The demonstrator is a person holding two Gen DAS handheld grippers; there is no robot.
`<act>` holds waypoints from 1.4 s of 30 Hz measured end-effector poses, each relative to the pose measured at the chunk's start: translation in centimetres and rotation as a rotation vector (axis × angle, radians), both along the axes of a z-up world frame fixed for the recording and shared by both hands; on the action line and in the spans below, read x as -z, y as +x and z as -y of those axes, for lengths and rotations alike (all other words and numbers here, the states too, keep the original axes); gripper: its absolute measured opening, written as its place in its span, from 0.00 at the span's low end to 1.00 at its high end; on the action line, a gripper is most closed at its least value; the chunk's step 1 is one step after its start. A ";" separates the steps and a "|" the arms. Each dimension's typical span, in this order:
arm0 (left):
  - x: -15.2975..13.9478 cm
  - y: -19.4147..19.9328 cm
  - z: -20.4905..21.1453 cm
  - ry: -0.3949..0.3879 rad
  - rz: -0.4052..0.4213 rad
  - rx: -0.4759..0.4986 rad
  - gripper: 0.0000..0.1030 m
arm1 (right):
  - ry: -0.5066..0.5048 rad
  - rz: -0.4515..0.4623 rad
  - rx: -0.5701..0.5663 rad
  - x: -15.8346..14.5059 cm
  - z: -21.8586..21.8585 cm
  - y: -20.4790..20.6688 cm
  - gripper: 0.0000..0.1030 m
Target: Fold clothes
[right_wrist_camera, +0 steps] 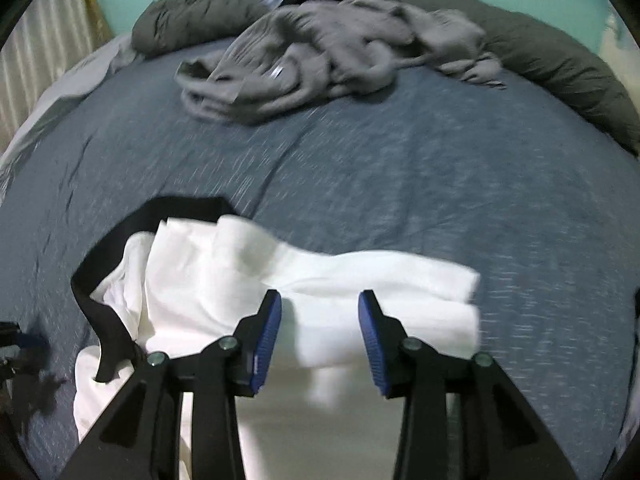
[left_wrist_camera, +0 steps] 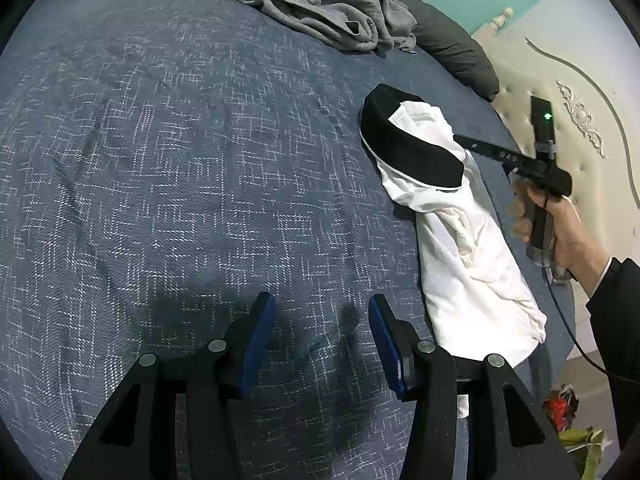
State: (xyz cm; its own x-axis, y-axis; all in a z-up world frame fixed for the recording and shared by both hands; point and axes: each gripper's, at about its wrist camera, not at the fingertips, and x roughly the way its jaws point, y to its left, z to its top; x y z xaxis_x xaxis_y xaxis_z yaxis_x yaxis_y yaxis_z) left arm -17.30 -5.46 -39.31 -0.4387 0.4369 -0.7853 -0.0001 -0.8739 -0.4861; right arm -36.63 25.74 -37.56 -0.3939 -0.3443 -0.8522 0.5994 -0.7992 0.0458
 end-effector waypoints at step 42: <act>0.1 -0.2 0.5 0.003 0.002 0.016 0.51 | -0.025 -0.106 0.183 -1.9 1.3 -1.3 0.02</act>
